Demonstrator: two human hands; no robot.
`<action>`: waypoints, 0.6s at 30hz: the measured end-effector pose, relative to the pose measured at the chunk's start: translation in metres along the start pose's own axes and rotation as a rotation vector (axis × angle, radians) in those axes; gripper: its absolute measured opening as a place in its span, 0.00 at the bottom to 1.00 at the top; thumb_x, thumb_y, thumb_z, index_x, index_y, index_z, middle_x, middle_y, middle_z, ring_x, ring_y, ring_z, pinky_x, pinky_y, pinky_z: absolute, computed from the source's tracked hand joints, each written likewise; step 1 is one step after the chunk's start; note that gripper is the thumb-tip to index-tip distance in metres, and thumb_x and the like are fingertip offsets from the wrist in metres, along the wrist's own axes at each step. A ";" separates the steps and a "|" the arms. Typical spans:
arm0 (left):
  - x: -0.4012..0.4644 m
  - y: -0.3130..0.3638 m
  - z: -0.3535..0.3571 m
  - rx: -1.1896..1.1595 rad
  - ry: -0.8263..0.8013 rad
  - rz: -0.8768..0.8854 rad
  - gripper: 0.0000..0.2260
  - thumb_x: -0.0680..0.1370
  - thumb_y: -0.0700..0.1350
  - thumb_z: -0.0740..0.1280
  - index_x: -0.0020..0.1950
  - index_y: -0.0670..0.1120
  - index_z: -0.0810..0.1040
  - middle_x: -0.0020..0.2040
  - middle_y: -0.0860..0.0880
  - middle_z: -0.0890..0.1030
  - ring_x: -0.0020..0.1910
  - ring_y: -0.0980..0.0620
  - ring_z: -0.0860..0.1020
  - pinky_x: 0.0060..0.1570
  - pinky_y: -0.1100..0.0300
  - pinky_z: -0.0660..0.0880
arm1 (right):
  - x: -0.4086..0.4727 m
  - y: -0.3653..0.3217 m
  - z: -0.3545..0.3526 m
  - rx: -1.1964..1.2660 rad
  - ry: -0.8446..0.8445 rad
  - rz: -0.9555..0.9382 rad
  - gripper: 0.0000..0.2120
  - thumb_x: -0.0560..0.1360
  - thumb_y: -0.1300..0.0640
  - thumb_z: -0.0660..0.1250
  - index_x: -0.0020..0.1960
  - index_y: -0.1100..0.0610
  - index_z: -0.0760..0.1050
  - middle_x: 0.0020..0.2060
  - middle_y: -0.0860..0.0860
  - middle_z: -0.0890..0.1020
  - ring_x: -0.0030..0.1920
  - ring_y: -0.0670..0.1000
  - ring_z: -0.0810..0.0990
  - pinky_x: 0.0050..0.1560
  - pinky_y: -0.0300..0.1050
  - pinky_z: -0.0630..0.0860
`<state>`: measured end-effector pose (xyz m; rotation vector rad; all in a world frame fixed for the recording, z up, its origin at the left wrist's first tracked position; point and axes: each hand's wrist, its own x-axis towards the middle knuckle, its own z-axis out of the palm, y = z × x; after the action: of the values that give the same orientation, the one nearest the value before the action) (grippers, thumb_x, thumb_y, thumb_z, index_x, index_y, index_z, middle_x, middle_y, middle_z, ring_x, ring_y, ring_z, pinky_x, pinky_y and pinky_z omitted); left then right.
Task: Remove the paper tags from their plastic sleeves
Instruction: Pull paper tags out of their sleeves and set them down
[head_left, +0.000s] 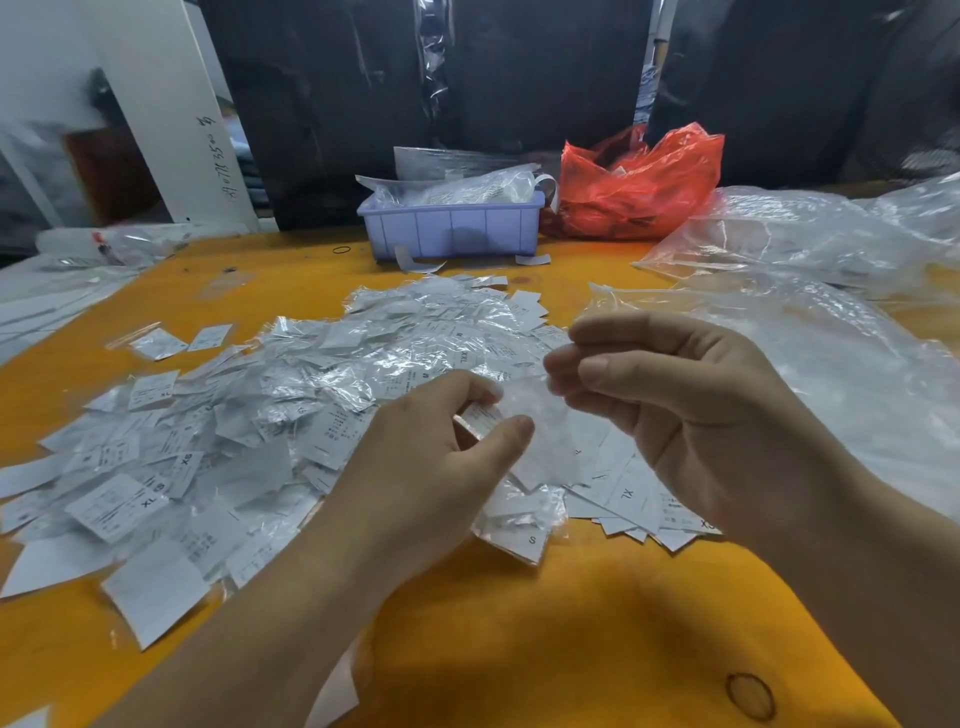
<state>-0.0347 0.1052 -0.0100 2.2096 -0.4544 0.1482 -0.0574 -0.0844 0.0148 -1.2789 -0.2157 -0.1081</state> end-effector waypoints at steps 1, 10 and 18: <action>0.000 0.000 -0.001 0.001 -0.009 -0.012 0.21 0.68 0.70 0.62 0.57 0.63 0.74 0.45 0.61 0.79 0.45 0.70 0.75 0.34 0.71 0.71 | 0.000 0.000 0.000 0.042 0.013 0.004 0.12 0.62 0.66 0.71 0.45 0.61 0.82 0.39 0.59 0.86 0.41 0.56 0.85 0.48 0.45 0.81; 0.003 0.006 -0.005 -0.402 -0.044 0.038 0.04 0.76 0.48 0.70 0.43 0.51 0.84 0.36 0.56 0.83 0.34 0.63 0.78 0.33 0.73 0.71 | 0.000 0.006 0.002 0.018 -0.021 0.010 0.16 0.60 0.67 0.72 0.48 0.60 0.80 0.40 0.57 0.85 0.41 0.55 0.84 0.46 0.43 0.80; 0.001 0.011 -0.009 -0.461 -0.023 0.074 0.10 0.71 0.53 0.69 0.39 0.46 0.82 0.31 0.51 0.81 0.30 0.61 0.77 0.31 0.72 0.71 | -0.005 0.008 0.006 -0.419 -0.272 0.229 0.09 0.68 0.55 0.74 0.45 0.59 0.82 0.34 0.52 0.81 0.35 0.49 0.78 0.37 0.42 0.75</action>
<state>-0.0378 0.1059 0.0042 1.7454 -0.5254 0.0499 -0.0614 -0.0769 0.0081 -1.7274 -0.2872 0.2296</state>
